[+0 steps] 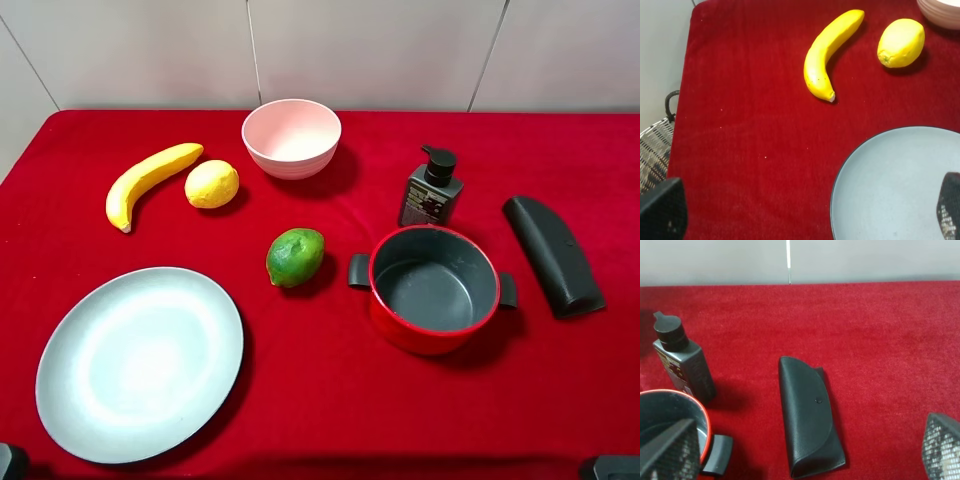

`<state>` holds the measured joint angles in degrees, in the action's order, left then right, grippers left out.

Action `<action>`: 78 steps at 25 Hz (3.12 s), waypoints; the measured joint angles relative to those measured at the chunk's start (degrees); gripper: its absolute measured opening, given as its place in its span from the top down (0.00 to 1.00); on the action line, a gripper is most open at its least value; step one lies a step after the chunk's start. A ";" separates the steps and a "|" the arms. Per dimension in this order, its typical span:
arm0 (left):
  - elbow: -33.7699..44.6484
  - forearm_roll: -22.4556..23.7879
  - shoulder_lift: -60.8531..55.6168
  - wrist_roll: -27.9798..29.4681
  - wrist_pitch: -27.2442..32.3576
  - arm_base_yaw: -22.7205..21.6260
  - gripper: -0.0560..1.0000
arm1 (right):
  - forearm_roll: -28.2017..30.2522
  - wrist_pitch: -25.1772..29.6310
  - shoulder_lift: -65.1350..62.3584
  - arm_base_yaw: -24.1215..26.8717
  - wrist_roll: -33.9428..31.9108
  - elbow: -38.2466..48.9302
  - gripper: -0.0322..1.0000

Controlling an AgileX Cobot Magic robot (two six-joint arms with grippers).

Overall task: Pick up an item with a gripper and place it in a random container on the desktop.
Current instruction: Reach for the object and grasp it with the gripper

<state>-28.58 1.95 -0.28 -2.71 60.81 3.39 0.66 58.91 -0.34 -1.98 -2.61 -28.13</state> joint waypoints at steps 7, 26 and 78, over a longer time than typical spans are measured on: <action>0.00 0.00 0.00 0.00 0.00 0.00 0.01 | 0.00 0.00 0.00 0.00 0.00 0.00 0.30; 0.00 0.00 0.00 0.00 0.00 0.00 0.01 | 0.00 0.00 0.00 0.00 0.00 0.00 0.30; 0.00 0.00 0.00 0.00 0.00 0.00 0.01 | -1.00 0.00 0.00 0.00 2.09 0.00 0.30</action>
<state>-28.58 1.95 -0.28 -2.71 60.81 3.39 -0.34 58.91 -0.34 -1.98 -0.52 -28.13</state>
